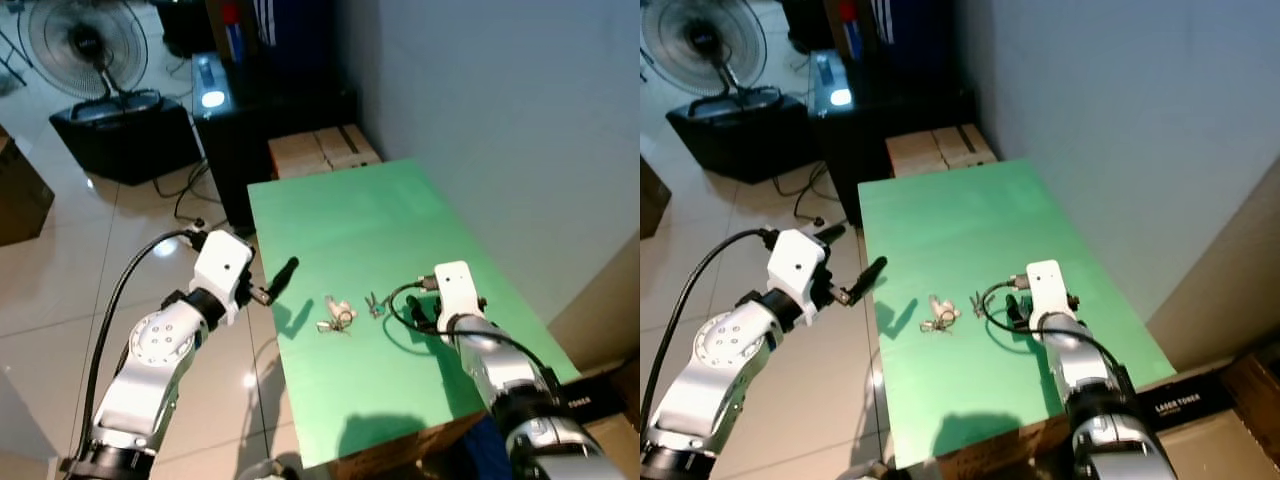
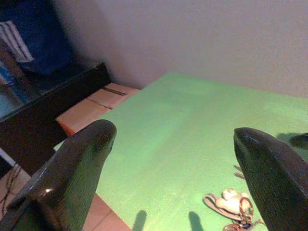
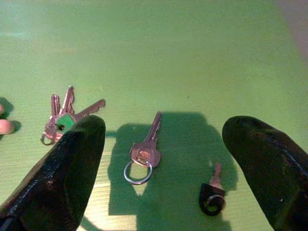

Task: Hang keys on a hook

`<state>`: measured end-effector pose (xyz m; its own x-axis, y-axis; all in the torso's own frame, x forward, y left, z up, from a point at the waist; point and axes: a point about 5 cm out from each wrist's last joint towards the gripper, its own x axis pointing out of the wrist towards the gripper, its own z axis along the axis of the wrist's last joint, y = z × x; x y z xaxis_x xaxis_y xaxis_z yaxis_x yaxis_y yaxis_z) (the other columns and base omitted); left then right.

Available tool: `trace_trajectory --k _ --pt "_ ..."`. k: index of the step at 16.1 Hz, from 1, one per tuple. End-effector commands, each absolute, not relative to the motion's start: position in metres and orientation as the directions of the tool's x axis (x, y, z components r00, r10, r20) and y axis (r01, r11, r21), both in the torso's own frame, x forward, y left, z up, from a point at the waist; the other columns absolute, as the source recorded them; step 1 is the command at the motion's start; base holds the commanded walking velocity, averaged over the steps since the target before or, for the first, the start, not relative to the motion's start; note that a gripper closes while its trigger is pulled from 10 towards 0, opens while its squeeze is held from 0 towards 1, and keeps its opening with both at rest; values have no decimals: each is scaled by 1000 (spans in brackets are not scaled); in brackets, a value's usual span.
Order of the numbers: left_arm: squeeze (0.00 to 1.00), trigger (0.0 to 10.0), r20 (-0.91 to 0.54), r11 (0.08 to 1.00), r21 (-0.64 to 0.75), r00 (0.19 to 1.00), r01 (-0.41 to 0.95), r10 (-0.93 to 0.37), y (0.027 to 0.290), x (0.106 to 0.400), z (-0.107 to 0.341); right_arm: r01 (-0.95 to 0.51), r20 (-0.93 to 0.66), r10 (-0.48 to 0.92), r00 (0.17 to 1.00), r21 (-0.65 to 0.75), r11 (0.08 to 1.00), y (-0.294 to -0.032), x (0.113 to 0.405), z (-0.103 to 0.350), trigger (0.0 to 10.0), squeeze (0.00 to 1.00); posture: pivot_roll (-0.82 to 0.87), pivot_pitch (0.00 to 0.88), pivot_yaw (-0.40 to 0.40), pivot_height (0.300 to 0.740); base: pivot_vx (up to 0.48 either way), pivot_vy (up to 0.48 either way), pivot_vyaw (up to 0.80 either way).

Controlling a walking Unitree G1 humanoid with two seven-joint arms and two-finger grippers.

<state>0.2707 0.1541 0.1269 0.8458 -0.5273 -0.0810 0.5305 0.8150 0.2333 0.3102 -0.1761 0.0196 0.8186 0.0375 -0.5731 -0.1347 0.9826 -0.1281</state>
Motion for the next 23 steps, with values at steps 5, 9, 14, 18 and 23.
trace_trajectory --k 5,9,14,18,23 --pt "0 10000 -152 731 228 765 643 -626 150 254 131 -166 -682 63 729 -87 982 -183 311 10 10000 929 63 170 80 740 0 0 0" --pt "0 10000 -216 636 179 661 751 -719 143 239 128 -207 -710 111 695 -49 977 -179 310 7 10000 0 65 181 75 740 0 0 0" --pt "0 10000 -226 635 180 660 751 -716 144 237 130 -213 -715 110 691 -55 976 -178 312 8 10000 0 72 186 78 740 0 0 0" --pt "0 10000 -231 634 184 660 751 -715 144 237 130 -224 -701 121 703 -56 973 -177 312 8 9137 0 73 188 86 740 0 0 0" --pt "0 10000 -239 623 181 648 761 -723 144 237 130 -218 -699 132 703 -35 975 -177 308 4 0 0 70 184 97 740 0 0 0"
